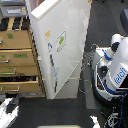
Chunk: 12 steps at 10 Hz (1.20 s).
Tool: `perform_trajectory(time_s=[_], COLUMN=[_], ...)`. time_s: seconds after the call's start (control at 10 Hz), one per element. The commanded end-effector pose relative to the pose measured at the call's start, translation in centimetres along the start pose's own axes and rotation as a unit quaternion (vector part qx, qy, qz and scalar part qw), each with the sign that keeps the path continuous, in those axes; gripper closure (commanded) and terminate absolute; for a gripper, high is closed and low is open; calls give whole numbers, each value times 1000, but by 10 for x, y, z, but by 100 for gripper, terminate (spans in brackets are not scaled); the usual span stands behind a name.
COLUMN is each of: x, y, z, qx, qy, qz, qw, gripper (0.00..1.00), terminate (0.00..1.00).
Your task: Opening the fridge
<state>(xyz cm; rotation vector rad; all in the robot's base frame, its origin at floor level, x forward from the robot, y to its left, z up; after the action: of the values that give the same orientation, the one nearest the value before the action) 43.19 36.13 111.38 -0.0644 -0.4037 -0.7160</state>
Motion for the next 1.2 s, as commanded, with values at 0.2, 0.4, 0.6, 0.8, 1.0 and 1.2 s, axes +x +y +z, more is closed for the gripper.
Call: perform_trajectory(time_s=[0.2, 0.4, 0.6, 0.8, 1.0, 1.2], x=[217, 286, 407, 471, 506, 508], y=[81, 15, -93, -185, -307, -398], z=[-389, -444, -371, -257, -93, 63], qx=[16, 41, -40, -63, -84, -100], qy=[235, 266, 223, 169, 101, 12], qz=[0, -36, -42, -76, -126, -214], qw=[972, 962, 973, 981, 983, 971], gripper=[0, 0, 0, 0, 0, 0], terminate=[0, 0, 0, 0, 0, 0])
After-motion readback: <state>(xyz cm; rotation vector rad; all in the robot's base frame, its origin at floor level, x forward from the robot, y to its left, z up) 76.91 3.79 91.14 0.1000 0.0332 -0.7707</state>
